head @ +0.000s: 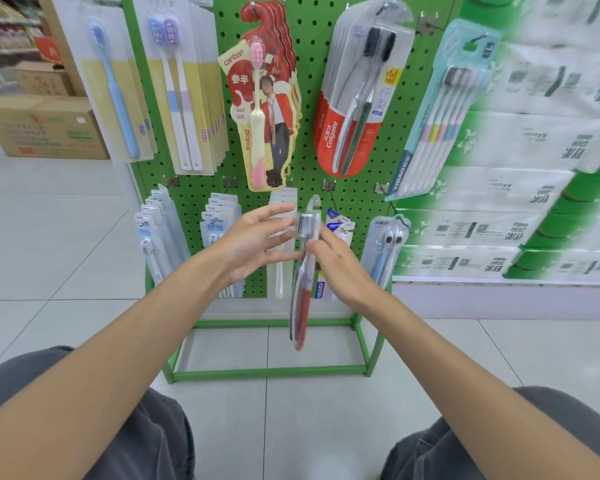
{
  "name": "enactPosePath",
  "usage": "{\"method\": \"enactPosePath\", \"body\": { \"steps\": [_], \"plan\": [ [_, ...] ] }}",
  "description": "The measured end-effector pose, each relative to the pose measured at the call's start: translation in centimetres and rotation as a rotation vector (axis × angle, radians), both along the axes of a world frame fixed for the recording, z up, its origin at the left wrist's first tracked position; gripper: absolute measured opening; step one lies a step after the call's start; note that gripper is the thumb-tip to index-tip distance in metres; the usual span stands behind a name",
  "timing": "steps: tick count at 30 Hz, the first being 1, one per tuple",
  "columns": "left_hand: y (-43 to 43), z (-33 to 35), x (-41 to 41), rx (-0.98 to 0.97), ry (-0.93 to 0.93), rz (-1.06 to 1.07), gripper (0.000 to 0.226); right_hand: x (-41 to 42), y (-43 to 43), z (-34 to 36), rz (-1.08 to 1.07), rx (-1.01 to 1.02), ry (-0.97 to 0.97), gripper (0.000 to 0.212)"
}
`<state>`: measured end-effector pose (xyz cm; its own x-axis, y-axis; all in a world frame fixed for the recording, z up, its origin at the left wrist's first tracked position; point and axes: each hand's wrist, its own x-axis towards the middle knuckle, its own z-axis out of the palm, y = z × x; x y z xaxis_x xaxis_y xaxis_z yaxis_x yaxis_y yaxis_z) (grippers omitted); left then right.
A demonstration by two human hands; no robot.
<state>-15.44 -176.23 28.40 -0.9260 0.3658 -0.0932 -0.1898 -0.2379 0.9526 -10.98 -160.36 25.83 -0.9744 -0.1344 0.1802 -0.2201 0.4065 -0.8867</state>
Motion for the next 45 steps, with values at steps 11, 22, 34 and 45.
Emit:
{"method": "enactPosePath", "body": {
  "steps": [11,22,34,45],
  "plan": [
    [-0.3,4.0,-0.7,-0.282,0.248,0.028,0.03,-0.6,1.9,3.9,-0.149,-0.193,0.119,0.026],
    [1.7,16.6,-1.9,-0.453,0.593,0.264,0.019,-2.3,4.2,17.6,-0.359,0.223,0.628,0.039],
    [3.7,26.0,-6.2,-0.641,0.695,0.489,0.021,-10.0,7.8,32.5,-0.217,0.673,0.196,0.031],
    [4.4,27.2,-8.7,-0.639,0.603,0.449,0.029,-13.6,9.2,31.4,-0.126,0.553,0.018,0.02]
  ]
}}
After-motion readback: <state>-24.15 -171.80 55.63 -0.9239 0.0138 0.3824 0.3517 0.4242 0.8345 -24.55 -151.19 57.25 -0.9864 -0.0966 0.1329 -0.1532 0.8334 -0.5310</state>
